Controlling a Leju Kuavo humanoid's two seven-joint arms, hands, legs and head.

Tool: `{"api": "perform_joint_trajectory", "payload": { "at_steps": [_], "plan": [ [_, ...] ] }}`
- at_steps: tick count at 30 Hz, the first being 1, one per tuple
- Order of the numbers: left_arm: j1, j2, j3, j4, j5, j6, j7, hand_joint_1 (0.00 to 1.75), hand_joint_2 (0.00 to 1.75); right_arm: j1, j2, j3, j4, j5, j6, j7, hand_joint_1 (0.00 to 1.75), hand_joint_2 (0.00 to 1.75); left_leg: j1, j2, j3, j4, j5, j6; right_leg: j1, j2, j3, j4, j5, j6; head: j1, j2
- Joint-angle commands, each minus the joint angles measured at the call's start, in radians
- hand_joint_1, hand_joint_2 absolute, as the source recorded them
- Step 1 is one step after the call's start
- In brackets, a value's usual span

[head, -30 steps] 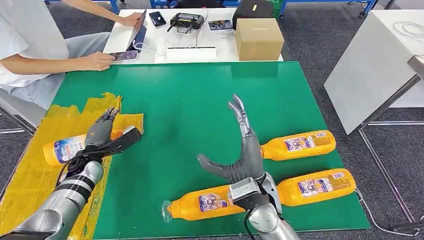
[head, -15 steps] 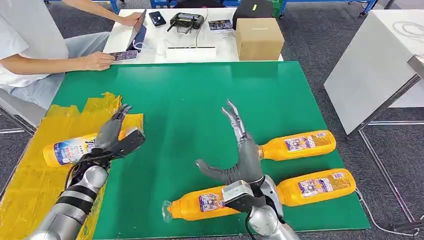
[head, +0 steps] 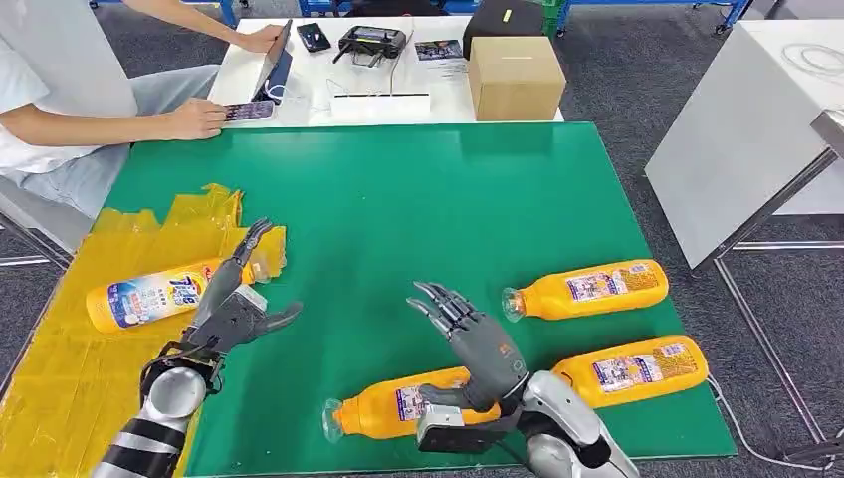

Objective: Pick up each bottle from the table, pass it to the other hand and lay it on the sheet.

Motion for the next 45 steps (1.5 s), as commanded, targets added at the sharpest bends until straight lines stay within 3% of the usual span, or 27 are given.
{"api": "perform_joint_trajectory", "payload": {
  "at_steps": [1,22,32,39,45],
  "plan": [
    [-0.016,-0.032,-0.004,0.031,0.003,-0.006,-0.005,0.0,1.75,-0.009,-0.095,0.056,0.071,-0.005,0.023,0.009,0.0,1.75,0.001,-0.002,0.003,-0.001,-0.001,0.0,0.001,-0.001,0.005,-0.002,-0.001,-0.001,0.0,0.0],
    [-0.053,-0.041,-0.077,0.047,-0.003,-0.006,-0.008,0.0,1.75,-0.057,-0.077,0.114,0.171,-0.051,0.096,0.031,0.0,1.75,0.001,0.0,0.003,0.0,-0.001,-0.001,0.001,0.0,0.003,-0.001,0.0,-0.001,0.0,0.0],
    [-0.054,-0.043,-0.108,0.034,0.01,0.001,0.0,0.0,1.75,-0.181,0.021,0.21,0.403,0.053,0.092,0.147,0.0,1.75,0.001,0.002,0.003,-0.001,0.0,-0.001,0.001,0.002,0.003,-0.001,0.0,-0.001,0.0,0.0],
    [-0.04,-0.04,-0.102,0.02,0.025,0.005,0.006,0.0,1.75,-0.2,0.029,0.228,0.465,0.116,0.05,0.217,0.0,1.75,0.001,0.001,0.004,-0.001,0.0,0.0,0.001,0.001,0.003,-0.001,0.0,-0.001,0.0,0.0],
    [-0.038,-0.042,-0.101,0.018,0.03,0.005,0.006,0.0,1.75,-0.205,0.029,0.229,0.481,0.116,0.054,0.217,0.0,1.75,0.002,0.0,0.006,-0.001,-0.001,-0.001,0.002,0.0,0.006,-0.002,0.0,-0.001,0.0,0.0]
  ]
}}
